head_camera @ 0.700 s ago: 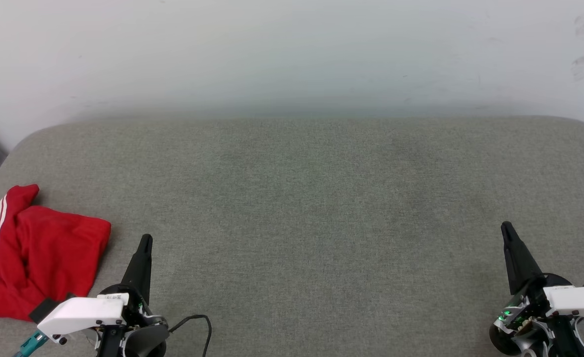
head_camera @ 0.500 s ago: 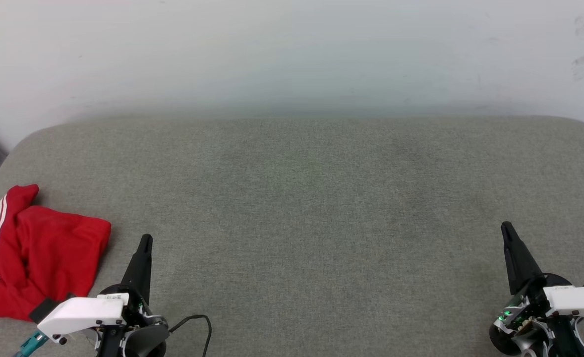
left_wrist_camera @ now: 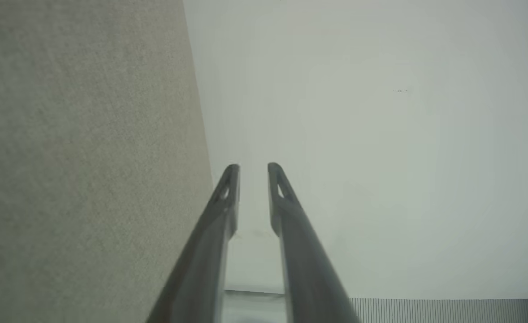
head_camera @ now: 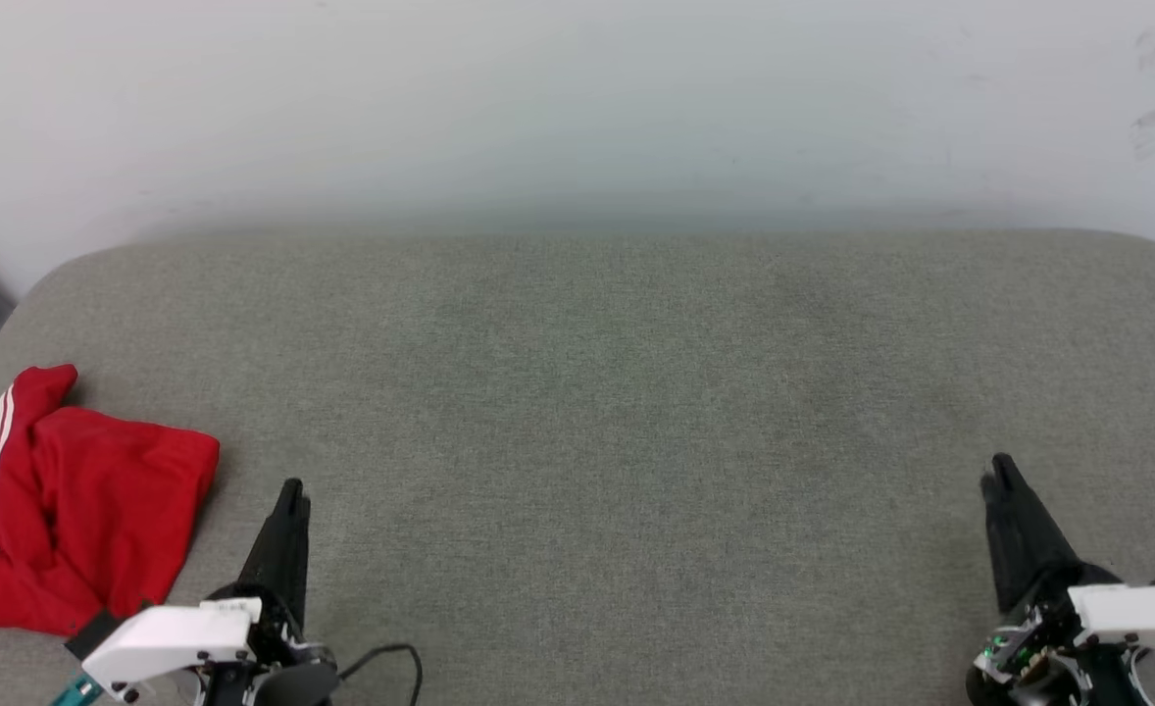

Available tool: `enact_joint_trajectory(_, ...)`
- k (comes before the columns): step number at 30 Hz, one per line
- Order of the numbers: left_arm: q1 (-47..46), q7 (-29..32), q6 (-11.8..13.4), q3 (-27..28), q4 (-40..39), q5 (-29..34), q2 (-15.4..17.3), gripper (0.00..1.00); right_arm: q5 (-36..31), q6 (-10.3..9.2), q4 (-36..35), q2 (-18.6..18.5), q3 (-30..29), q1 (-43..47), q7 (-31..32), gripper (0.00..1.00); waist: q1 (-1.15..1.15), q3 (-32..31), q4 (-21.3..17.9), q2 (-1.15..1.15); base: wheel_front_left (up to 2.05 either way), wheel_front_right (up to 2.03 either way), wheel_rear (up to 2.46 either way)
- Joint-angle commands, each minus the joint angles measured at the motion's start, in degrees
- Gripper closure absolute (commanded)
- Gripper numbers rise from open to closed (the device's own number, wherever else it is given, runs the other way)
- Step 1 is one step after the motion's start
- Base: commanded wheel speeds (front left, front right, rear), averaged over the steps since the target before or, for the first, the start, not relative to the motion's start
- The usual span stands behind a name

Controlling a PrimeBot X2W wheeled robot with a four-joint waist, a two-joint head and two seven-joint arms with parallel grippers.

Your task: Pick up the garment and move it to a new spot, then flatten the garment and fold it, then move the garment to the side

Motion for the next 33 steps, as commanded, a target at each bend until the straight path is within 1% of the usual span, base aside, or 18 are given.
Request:
enact_joint_trajectory(1,0.0,-0.4,0.0,-0.5,0.0,0.2,0.0,0.00,-0.1,0.00,-0.2,0.0,0.2,0.1,-0.3,0.00,0.00,0.0,0.0,0.00,0.00,0.00,0.00)
enact_joint_trajectory(16,-0.5,-4.4,0.0,-4.8,-2.5,1.9,0.0,0.00,-1.7,0.00,-3.4,-0.1,2.7,1.1,-4.2,0.00,0.00,0.1,0.0,0.00,0.00,0.00,0.00)
enact_joint_trajectory(22,-0.4,-5.9,0.0,-5.5,-4.3,5.3,0.0,0.00,-3.9,0.00,-4.5,-0.5,3.5,1.3,-5.8,0.00,0.00,0.1,0.0,0.00,0.00,0.00,0.00)
enact_joint_trajectory(27,-0.5,-7.1,0.0,-6.0,-5.2,13.0,0.1,0.00,-10.0,0.00,-5.6,-1.0,3.3,1.6,-7.1,0.00,0.00,0.0,0.1,0.00,0.00,0.00,0.00)
enact_joint_trajectory(33,-0.6,-8.4,0.0,-6.8,-6.0,22.9,0.1,0.00,-22.8,0.00,-6.8,-1.5,3.4,1.8,-8.4,0.00,0.00,0.0,0.1,0.00,0.00,0.00,0.00)
